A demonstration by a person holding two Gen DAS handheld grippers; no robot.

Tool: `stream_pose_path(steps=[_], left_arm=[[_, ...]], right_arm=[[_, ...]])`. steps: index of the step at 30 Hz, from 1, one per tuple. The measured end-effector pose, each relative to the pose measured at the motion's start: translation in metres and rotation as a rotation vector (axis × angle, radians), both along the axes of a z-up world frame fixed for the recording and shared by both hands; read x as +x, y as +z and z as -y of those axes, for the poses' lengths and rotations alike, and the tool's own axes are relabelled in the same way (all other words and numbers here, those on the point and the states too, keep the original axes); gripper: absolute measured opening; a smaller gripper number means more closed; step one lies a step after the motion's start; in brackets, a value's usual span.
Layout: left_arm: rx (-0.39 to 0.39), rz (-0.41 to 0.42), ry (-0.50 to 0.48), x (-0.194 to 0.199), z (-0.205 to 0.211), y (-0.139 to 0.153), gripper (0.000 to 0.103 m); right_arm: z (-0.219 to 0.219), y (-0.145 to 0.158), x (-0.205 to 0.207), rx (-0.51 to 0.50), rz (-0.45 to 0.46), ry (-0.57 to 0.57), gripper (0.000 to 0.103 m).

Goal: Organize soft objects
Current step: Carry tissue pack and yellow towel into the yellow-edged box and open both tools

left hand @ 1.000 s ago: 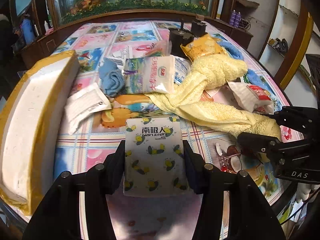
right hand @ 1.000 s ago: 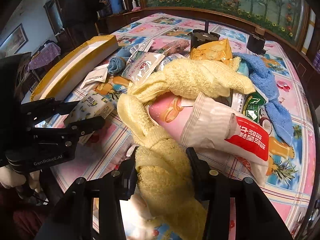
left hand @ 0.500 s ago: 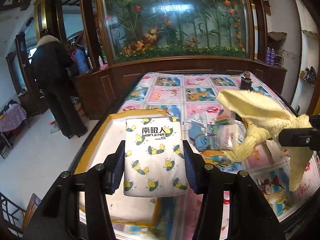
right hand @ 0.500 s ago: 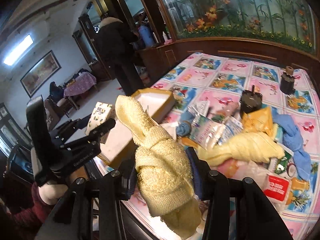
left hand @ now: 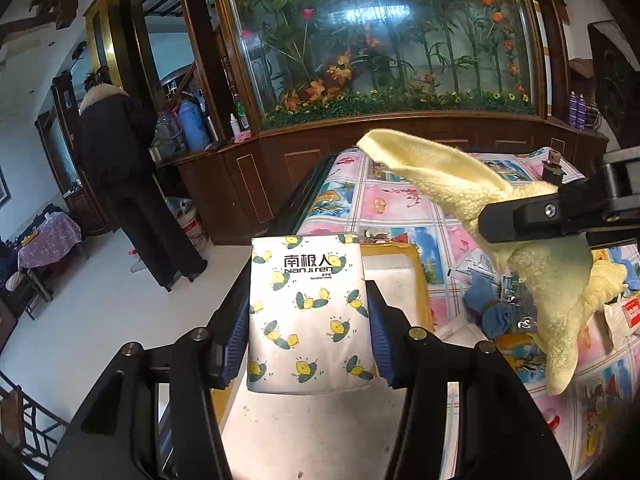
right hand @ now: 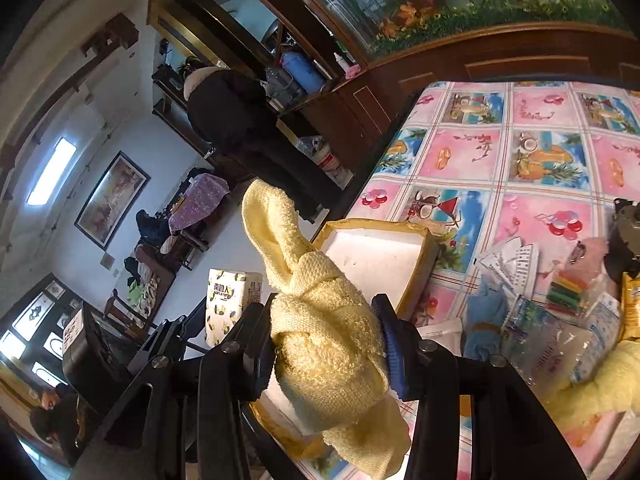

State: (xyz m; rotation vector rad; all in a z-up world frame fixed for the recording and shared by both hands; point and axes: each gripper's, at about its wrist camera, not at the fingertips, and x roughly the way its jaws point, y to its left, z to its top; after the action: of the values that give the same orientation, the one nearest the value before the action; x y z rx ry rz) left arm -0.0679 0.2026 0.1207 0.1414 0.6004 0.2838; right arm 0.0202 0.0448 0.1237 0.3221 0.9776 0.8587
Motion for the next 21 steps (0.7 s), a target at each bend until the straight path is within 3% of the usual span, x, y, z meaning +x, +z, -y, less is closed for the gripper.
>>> stream_pose_path(steps=[10,19,21], left_arm=[[-0.047,-0.056,0.025,0.05,-0.033,-0.026,0.051],[-0.094,-0.122,0.021,0.077,-0.048,-0.047,0.054],[-0.116,-0.145,0.017,0.084,-0.052,-0.051,0.067]], right_arm=[[-0.057,-0.061,0.061,-0.002,-0.154,-0.024,0.046],[-0.077,-0.088,0.08,-0.119,-0.13,-0.065,0.049],[-0.08,-0.088,0.08,-0.156,-0.102,-0.074,0.051]])
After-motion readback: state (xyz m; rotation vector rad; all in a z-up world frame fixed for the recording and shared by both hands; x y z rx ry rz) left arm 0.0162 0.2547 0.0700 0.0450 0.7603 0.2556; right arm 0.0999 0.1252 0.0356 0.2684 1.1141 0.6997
